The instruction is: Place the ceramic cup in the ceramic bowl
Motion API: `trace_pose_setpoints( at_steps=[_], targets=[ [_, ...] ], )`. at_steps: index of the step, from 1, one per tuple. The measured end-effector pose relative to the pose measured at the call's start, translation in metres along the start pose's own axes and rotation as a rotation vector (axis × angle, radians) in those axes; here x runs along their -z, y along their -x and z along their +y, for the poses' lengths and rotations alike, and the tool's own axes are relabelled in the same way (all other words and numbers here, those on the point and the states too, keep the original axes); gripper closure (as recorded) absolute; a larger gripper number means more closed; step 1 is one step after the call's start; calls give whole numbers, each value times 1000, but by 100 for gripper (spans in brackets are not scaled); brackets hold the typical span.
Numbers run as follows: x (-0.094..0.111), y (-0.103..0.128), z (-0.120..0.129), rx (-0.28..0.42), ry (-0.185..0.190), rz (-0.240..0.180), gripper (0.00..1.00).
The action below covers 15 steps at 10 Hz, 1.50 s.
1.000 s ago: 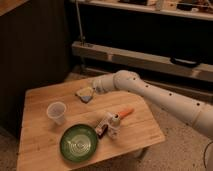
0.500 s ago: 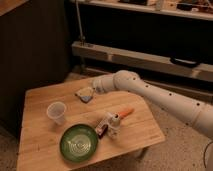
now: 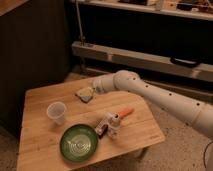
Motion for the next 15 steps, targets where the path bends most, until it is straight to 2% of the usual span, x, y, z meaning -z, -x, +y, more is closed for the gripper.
trace_pose_setpoints(
  at_steps=[9, 11, 12, 14, 15],
  targets=[
    [0, 0, 0, 1, 0, 0, 39],
    [2, -3, 1, 29, -13, 20, 39],
    [3, -2, 1, 84, -42, 67, 39],
    [-4, -3, -7, 281, -87, 164, 39],
    [-9, -5, -12, 352, -94, 179, 39]
  ],
)
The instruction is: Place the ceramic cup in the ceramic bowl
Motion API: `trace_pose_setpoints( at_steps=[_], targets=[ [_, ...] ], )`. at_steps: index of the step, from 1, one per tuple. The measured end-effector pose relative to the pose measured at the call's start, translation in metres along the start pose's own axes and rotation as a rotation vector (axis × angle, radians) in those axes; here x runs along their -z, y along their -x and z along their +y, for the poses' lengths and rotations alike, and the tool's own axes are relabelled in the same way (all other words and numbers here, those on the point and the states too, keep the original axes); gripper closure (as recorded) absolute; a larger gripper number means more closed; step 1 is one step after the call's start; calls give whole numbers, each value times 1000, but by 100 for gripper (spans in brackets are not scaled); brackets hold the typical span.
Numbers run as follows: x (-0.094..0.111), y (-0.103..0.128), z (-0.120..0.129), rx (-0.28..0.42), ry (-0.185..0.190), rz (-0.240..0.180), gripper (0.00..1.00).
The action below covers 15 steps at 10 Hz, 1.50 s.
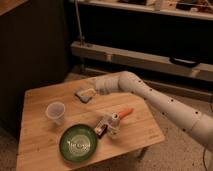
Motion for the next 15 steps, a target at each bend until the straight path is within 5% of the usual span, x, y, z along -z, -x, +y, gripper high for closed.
trace_pose_setpoints(
  at_steps=[3, 9, 10, 12, 14, 15],
  targets=[
    [1, 1, 0, 169, 2, 0, 39],
    [-4, -3, -1, 190, -49, -9, 39],
    [-5, -13, -1, 175, -85, -40, 39],
    [-19, -41, -7, 124, -145, -190, 39],
    [-20, -58, -15, 138, -85, -367, 39],
    [-24, -73, -27, 214, -49, -455, 39]
  ],
)
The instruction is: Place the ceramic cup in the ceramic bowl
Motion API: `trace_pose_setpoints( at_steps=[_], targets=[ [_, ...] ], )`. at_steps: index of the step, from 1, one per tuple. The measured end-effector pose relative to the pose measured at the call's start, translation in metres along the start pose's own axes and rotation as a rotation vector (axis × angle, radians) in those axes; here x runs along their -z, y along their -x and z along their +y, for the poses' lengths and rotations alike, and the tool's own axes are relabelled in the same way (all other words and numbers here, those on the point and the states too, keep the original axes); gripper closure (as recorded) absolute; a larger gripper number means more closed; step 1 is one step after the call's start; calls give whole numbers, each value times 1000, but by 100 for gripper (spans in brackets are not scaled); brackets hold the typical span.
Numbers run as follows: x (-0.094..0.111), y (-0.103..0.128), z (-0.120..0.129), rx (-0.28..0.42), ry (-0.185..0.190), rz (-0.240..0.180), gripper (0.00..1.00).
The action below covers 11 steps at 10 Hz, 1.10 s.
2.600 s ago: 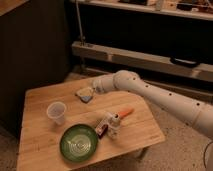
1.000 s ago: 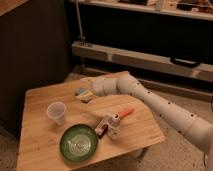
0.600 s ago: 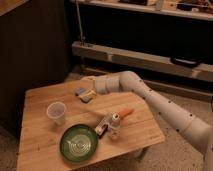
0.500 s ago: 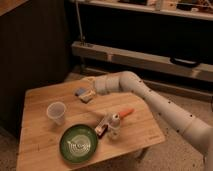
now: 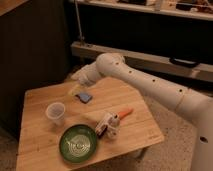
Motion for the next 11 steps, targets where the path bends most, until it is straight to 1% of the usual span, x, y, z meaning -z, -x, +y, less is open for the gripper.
trace_pose_setpoints(
  at_steps=[1, 2, 3, 4, 5, 6, 7, 8, 9, 10, 11],
  targets=[
    [4, -6, -4, 84, 34, -38, 39],
    [5, -5, -3, 199, 72, -64, 39],
    [3, -9, -5, 287, 99, -104, 39],
    [5, -13, -4, 309, 121, -160, 39],
    [6, -13, -2, 283, 121, -248, 39],
    [10, -15, 0, 220, 123, -333, 39],
    [15, -18, 2, 115, 139, -429, 39],
    [19, -18, 4, 25, 153, -491, 39],
    [24, -11, 8, -109, 167, -582, 39],
    [30, -2, 10, -243, 169, -642, 39],
    [37, 10, 9, -343, 167, -675, 39]
  ],
)
